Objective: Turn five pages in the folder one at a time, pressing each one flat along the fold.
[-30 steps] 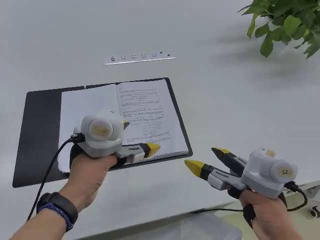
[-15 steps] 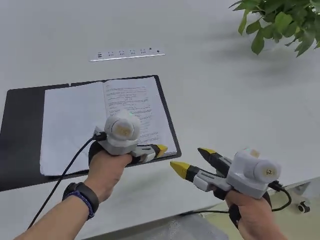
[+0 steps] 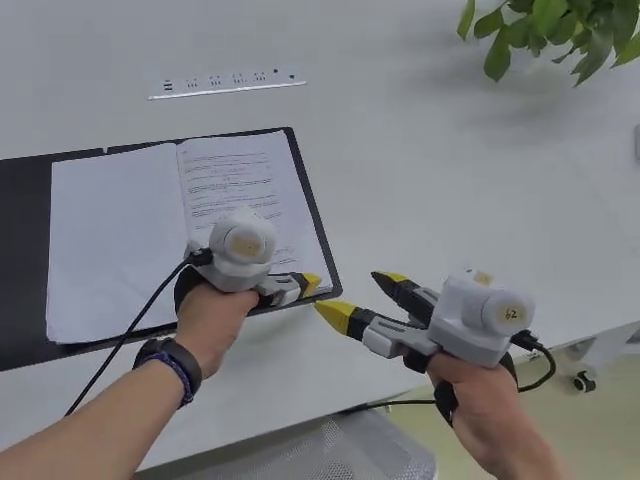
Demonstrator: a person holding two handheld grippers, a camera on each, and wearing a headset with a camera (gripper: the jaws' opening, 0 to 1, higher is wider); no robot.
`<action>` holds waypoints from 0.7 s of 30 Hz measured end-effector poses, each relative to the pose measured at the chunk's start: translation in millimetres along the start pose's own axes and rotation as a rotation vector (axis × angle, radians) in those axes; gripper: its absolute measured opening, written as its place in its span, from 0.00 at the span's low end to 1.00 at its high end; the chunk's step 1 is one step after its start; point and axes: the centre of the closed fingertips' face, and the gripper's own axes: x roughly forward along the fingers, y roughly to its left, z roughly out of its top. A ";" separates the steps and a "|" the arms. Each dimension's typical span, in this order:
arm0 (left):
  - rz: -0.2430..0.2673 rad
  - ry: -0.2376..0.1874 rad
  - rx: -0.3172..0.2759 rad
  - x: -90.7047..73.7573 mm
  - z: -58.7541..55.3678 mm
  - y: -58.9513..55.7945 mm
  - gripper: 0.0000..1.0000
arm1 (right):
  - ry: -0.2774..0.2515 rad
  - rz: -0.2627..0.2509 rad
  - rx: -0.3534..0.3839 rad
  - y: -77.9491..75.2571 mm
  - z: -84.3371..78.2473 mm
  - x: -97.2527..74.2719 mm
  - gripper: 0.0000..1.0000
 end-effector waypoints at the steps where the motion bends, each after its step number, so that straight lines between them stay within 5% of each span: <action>1: 0.009 0.013 0.019 2.3 -3.3 1.6 0.70 | -0.001 -0.002 0.002 -0.8 0.1 0.0 0.65; 5: 0.015 0.027 0.083 7.7 -6.6 1.7 0.76 | -0.014 -0.010 0.027 -7.6 3.0 -0.8 0.64; 21: 0.020 0.019 0.089 6.1 -5.9 8.9 0.69 | -0.012 -0.013 0.040 -12.0 1.8 4.7 0.64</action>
